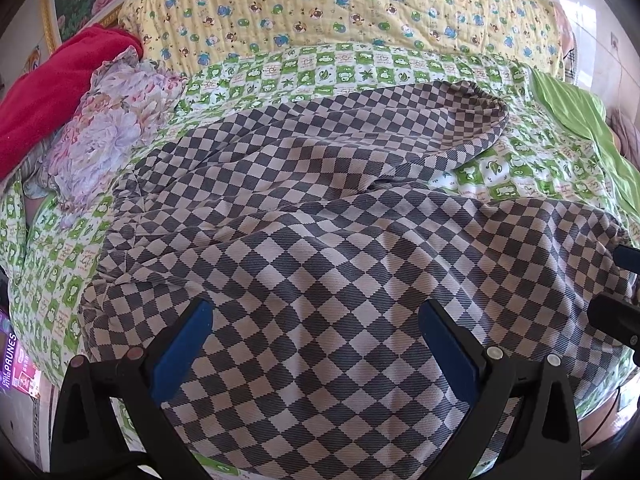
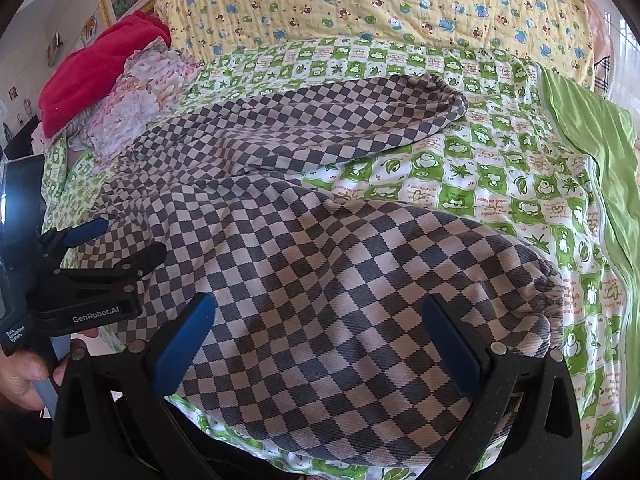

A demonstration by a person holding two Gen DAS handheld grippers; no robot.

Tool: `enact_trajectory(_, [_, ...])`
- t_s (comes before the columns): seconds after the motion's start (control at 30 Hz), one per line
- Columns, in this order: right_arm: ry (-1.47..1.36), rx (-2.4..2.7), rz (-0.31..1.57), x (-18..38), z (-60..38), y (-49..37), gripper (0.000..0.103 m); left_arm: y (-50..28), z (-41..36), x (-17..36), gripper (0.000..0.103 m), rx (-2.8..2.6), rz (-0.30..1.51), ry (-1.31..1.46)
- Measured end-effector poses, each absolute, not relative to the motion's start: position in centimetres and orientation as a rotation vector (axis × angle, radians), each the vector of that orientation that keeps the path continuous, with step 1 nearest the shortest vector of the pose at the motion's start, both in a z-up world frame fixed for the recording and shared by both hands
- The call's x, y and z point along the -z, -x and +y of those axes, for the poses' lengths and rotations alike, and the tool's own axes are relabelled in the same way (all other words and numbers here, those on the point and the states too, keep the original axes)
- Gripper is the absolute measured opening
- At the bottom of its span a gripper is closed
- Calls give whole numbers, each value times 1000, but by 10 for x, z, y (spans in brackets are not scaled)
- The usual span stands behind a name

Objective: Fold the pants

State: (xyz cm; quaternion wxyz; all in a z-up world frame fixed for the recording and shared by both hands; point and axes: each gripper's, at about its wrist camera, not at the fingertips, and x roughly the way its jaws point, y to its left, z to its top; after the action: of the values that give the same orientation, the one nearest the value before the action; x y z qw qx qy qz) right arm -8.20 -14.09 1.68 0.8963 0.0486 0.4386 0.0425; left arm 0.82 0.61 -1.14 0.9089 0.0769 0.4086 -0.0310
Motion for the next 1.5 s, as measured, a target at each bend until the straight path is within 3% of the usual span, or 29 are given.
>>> enact_trajectory(1.5, [-80, -95, 908, -22, -141, 67, 103, -23, -2, 19, 103, 142, 913, -162])
